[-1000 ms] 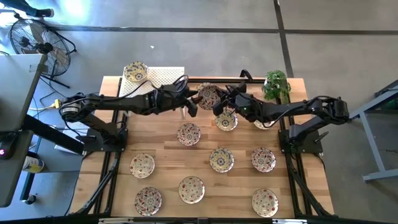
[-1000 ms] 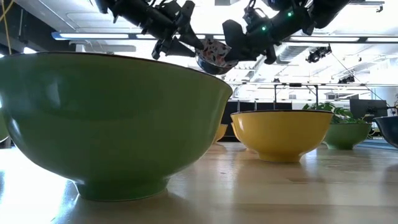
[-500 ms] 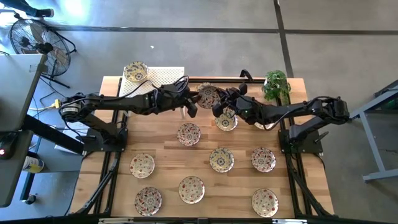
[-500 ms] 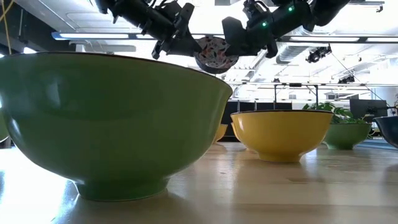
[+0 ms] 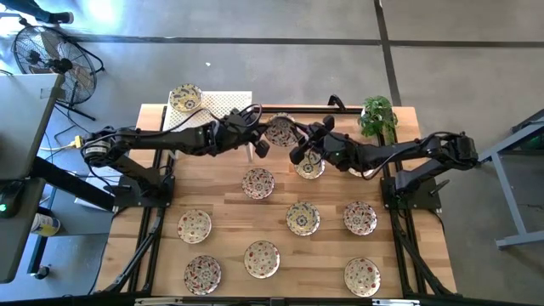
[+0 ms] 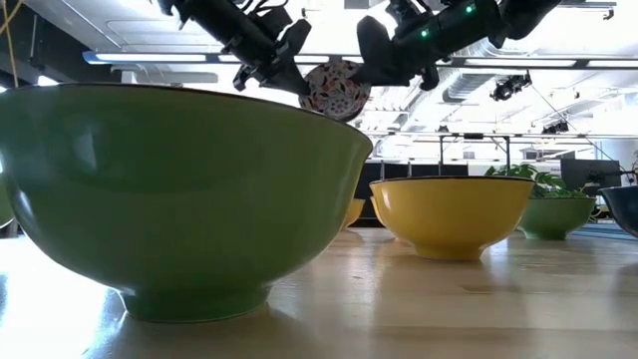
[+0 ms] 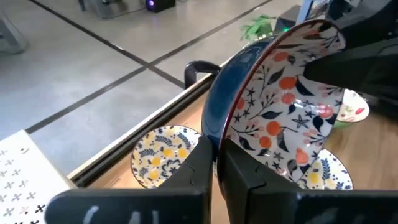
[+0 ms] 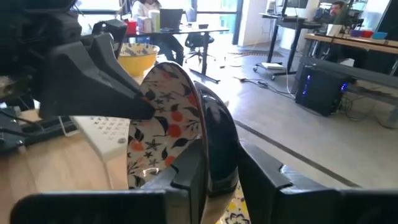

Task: Pick & Place Mini bowls
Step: Put the blue patterned bowl on the shelf

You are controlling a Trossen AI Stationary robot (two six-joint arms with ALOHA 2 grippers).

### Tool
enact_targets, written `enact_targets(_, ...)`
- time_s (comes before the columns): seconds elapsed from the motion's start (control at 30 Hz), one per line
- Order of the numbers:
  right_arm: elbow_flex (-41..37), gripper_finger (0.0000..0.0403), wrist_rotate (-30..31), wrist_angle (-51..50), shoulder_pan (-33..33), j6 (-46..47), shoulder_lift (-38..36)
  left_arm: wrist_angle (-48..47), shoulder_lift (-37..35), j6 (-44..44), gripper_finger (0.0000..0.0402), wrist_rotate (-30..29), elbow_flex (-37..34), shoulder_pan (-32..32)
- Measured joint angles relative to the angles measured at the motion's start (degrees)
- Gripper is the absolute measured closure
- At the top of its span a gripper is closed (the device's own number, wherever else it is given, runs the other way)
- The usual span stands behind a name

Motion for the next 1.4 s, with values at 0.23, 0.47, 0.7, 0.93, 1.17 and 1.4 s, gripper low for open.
enact_targets(0.23, 0.0, 0.034, -1.24, 0.3, -0.11, 0.93, -0.02, -0.31, 0.0, -0.44, 0.0397, -1.02, 0.19, -0.04)
enact_targets(0.47, -0.02, 0.0339, -1.85, -0.05, 1.47, 2.89, -0.02, -0.8, 0.0, -0.19, 0.0397, -1.64, 0.21, -0.09)
enact_targets(0.7, -0.09, 0.0322, -2.58, -0.2, 3.19, 4.83, -0.05, -1.97, -0.04, 1.57, 0.0401, -3.35, 0.21, -0.02)
enact_targets(0.93, -0.09, 0.029, -5.35, -0.19, 3.19, 7.4, -0.05, -2.91, -0.04, 1.02, 0.0401, -5.94, 0.21, 0.0)
enact_targets(1.17, -0.09, 0.0255, -4.81, -0.55, 4.45, 6.48, -0.52, -2.98, -0.54, 1.31, 0.0401, -6.17, 0.21, 0.03)
enact_targets(1.4, -0.09, 0.0244, -5.32, -0.95, 7.35, -0.27, -4.68, -9.81, -4.08, 4.11, 0.0401, -6.05, 4.3, 4.61)
